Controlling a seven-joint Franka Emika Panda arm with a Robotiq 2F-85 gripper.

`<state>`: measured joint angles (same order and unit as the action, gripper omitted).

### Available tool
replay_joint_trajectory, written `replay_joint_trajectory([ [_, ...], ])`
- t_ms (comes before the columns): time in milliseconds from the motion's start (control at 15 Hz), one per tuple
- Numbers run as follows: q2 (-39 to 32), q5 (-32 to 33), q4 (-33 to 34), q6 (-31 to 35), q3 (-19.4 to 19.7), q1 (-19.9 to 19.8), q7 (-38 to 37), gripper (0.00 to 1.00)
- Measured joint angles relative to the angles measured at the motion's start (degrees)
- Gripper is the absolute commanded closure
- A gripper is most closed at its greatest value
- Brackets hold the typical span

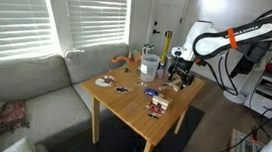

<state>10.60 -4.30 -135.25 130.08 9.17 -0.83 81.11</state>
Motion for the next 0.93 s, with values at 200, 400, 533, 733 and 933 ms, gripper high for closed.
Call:
replay_joint_trajectory([
  [200,-0.55,-0.76,0.00,0.11,0.00,0.00,0.00,0.00],
  [400,-1.20,-0.81,0.00,0.11,-0.04,0.01,0.00,0.00],
  [533,-1.50,-0.81,0.00,0.11,-0.08,0.01,0.00,0.00],
  [733,-1.69,-0.81,0.00,0.11,-0.13,0.01,0.00,0.00],
  [933,-1.76,-0.81,0.00,0.11,-0.14,0.01,0.00,0.19],
])
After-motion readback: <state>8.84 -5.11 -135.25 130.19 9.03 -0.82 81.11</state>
